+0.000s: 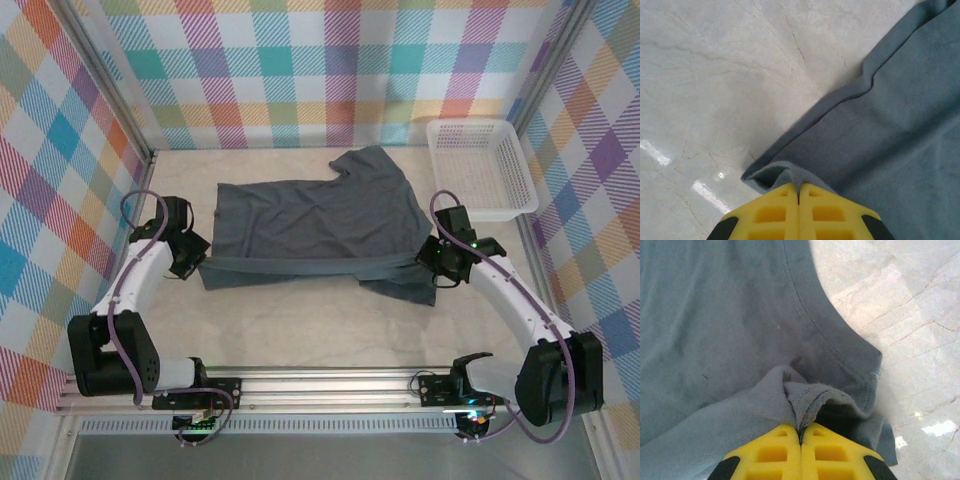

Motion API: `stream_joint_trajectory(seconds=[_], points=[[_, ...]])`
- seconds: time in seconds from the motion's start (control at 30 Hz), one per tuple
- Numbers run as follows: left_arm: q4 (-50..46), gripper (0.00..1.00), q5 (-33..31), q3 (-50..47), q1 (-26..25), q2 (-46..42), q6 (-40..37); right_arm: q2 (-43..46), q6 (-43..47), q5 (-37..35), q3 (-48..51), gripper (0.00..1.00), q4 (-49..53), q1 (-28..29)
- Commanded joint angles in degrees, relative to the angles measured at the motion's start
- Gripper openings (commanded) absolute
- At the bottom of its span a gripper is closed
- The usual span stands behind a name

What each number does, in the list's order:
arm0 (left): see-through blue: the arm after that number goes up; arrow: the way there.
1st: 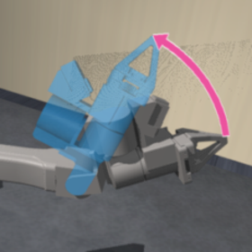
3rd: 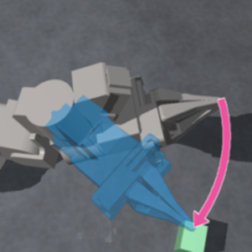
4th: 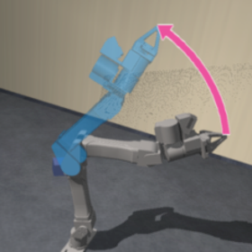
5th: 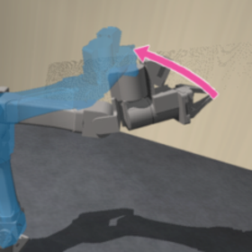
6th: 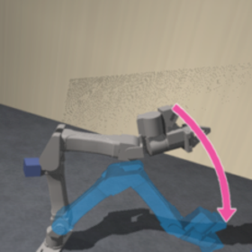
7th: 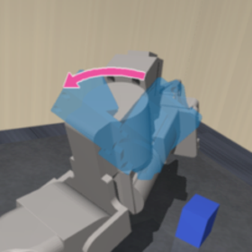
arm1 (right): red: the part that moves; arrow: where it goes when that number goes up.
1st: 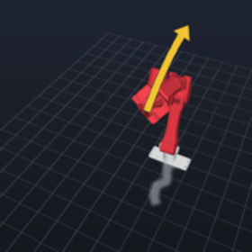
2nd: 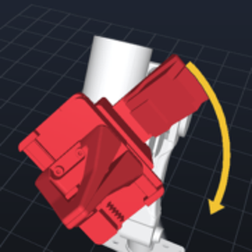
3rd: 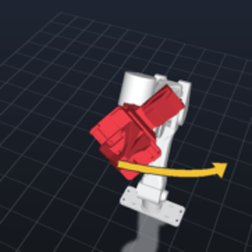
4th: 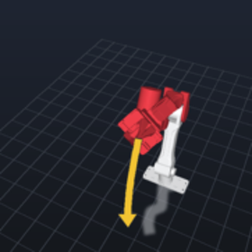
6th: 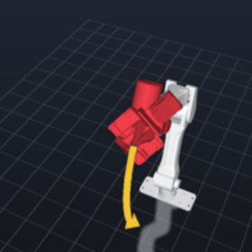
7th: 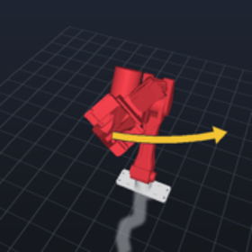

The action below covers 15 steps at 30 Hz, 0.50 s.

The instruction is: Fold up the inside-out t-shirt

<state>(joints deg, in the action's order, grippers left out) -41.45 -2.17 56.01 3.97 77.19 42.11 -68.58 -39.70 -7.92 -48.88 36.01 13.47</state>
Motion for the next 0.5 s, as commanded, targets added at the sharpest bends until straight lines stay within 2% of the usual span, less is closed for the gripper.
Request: stream_joint_trajectory(seconds=[0.0, 0.23, 0.27, 0.3, 0.4, 0.47], points=[[3.3, 0.0, -0.5, 3.0, -0.2, 3.9, -1.7, -3.0, 2.5, 0.5, -2.3, 0.0, -4.3, -2.1], [6.6, 0.0, -3.5, 8.0, -0.4, 15.1, -1.9, -15.4, 4.7, 3.9, -6.5, 0.0, -9.8, -5.0], [6.7, 0.02, -3.5, 8.7, -0.4, 16.8, -1.7, -17.2, 4.9, 4.6, -7.0, 0.0, -10.4, -5.1], [7.1, 0.09, -3.2, 9.3, -0.7, 18.7, -1.9, -19.3, 5.2, 5.3, -7.8, 0.04, -10.5, -5.1], [7.8, 0.36, -2.8, 10.1, -1.5, 21.6, -1.7, -22.8, 6.6, 7.5, -11.1, 0.35, -8.5, -5.2], [7.8, 0.46, -2.9, 10.3, -1.6, 20.5, -2.0, -20.5, 6.6, 6.5, -11.6, 0.43, -6.7, -5.2]])
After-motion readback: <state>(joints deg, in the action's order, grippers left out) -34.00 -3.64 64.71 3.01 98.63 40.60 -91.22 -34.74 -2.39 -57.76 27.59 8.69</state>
